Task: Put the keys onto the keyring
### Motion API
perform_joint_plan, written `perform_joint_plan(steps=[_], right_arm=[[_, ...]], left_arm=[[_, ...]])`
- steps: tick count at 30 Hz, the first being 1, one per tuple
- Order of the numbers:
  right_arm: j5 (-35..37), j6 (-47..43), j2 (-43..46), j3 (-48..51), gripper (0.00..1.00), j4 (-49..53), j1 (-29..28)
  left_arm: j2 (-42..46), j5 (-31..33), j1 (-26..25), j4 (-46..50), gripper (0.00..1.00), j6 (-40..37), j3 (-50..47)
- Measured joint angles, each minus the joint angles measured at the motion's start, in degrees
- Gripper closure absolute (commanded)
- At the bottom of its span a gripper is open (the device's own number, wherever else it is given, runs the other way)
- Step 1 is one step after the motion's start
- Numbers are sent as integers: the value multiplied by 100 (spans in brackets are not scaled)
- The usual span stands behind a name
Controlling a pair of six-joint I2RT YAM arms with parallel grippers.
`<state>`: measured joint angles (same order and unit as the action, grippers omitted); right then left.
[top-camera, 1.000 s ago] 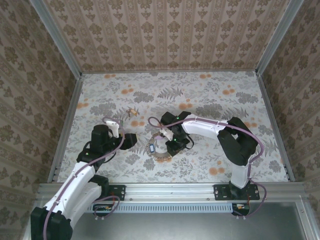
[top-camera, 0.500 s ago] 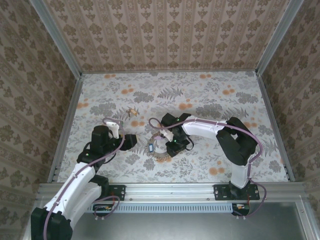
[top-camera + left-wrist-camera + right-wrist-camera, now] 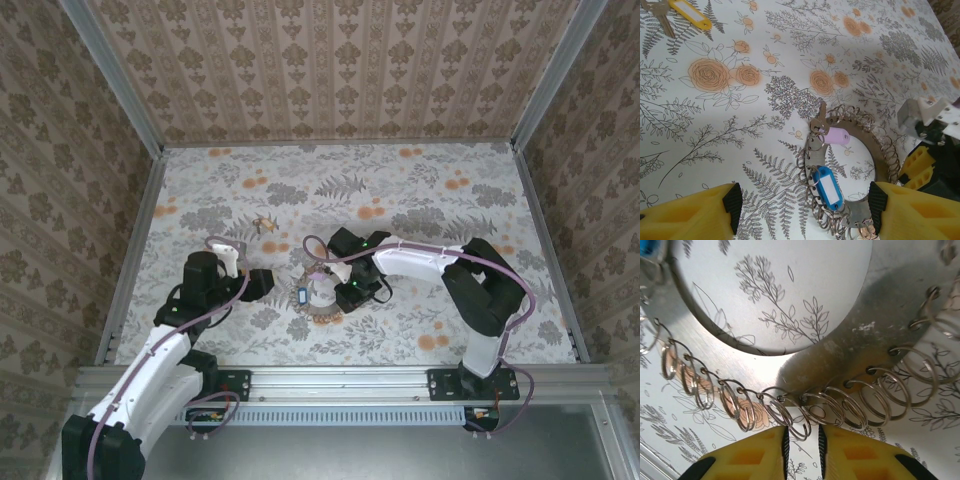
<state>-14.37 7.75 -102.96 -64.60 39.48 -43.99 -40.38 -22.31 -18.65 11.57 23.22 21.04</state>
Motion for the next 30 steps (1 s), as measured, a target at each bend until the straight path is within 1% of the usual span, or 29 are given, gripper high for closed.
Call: perform_joint_plan(steps=[3,9,19,27,30], right_arm=[[-9,0,131,28,75,-116,37],[-111,7,146,140,72,-291,90],[-310,190,146,435,72,-363,138],[-435,297,160,446,73,-507,149],[-435,315,299,448,73,-505,188]], left_arm=[[2,0,0,0,30,28,-15],[7,0,0,0,30,39,-50],[68,-7,0,0,30,79,-81],[76,-28,0,0,30,120,-83],[76,-39,0,2,30,120,-83]])
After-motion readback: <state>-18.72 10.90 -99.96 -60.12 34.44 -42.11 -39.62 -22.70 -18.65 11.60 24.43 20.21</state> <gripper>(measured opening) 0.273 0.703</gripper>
